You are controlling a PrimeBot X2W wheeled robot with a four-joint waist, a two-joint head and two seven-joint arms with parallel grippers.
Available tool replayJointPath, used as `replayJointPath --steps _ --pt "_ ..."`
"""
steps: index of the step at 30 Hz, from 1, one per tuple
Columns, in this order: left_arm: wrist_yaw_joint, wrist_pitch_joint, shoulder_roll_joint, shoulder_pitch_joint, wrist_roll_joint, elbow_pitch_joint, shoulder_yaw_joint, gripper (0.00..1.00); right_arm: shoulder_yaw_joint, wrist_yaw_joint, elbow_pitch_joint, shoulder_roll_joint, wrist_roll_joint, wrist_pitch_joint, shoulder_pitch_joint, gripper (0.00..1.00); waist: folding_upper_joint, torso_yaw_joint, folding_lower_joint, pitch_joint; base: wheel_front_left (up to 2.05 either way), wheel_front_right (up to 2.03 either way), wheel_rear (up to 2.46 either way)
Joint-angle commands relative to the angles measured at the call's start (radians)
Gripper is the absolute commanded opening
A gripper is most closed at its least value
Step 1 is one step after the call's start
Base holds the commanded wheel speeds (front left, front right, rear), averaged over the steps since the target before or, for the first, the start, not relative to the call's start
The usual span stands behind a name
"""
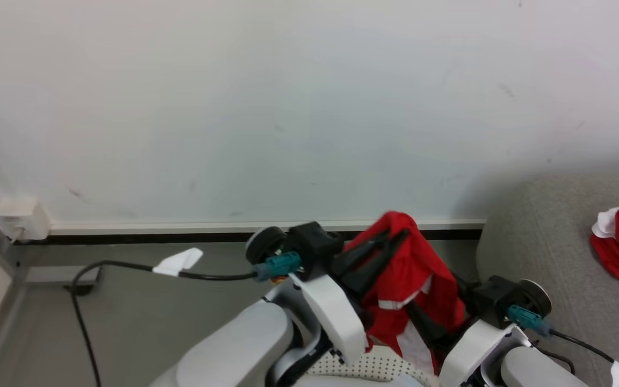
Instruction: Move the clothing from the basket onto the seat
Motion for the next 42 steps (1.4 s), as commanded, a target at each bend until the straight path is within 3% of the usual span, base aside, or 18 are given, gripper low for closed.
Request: replayJointPath --steps 1,7,8,9,10,18,24,26,27,42 --pt "-0.009 0.004 -0.012 0.001 0.011 0.003 -0.014 0.00 0.033 -0.002 0.045 0.002 0.013 -0.003 -0.028 1.00 0.0000 0.026 0.0000 -0.012 0.00 0.00 0.00" --pt "-0.034 0.014 -0.047 0.014 0.005 0.017 -0.061 0.00 0.171 -0.002 0.171 0.014 0.092 0.000 -0.105 1.00 0.0000 0.076 0.0000 -0.030 0.00 0.00 0.00" --pt "-0.037 0.015 -0.051 0.016 0.003 0.019 -0.066 0.00 0.185 -0.002 0.182 0.016 0.109 -0.001 -0.115 0.71 0.0000 0.083 0.0000 -0.032 0.00 0.00 0.00" --pt "-0.038 0.015 -0.053 0.018 0.000 0.023 -0.068 0.00 0.195 -0.002 0.190 0.017 0.128 -0.002 -0.125 0.32 0.0000 0.089 0.0000 -0.034 0.00 0.00 0.00" --pt "-0.037 0.014 -0.054 0.020 -0.004 0.026 -0.068 0.00 0.203 -0.002 0.198 0.018 0.144 -0.003 -0.132 0.00 0.0000 0.094 0.0000 -0.035 0.00 0.00 0.00" --pt "-0.025 0.001 -0.045 0.026 -0.021 0.051 -0.055 0.00 0.164 -0.002 0.197 0.005 0.196 -0.003 -0.118 0.00 0.0000 0.110 0.0000 -0.035 0.00 0.00 0.00" --pt "-0.008 -0.013 -0.033 0.042 -0.028 0.061 -0.043 0.00 0.045 -0.002 0.160 -0.023 0.155 -0.003 -0.083 0.00 0.0000 0.083 0.0000 -0.021 0.00 0.00 0.00" --pt "-0.005 -0.017 -0.034 0.048 -0.033 0.060 -0.043 0.60 -0.002 -0.002 0.141 -0.030 0.130 -0.003 -0.067 0.00 0.0000 0.068 0.0000 -0.016 0.00 0.00 0.00" --pt "-0.005 -0.018 -0.034 0.050 -0.036 0.059 -0.043 1.00 -0.027 -0.002 0.130 -0.034 0.117 -0.003 -0.059 0.00 0.0000 0.060 0.0000 -0.014 0.00 0.00 0.00" --pt "0.024 -0.058 -0.011 0.072 -0.025 0.042 -0.033 1.00 -0.325 -0.002 -0.016 -0.095 -0.024 -0.003 0.012 0.00 0.0000 -0.155 0.0000 0.037 0.00 0.00 0.00"
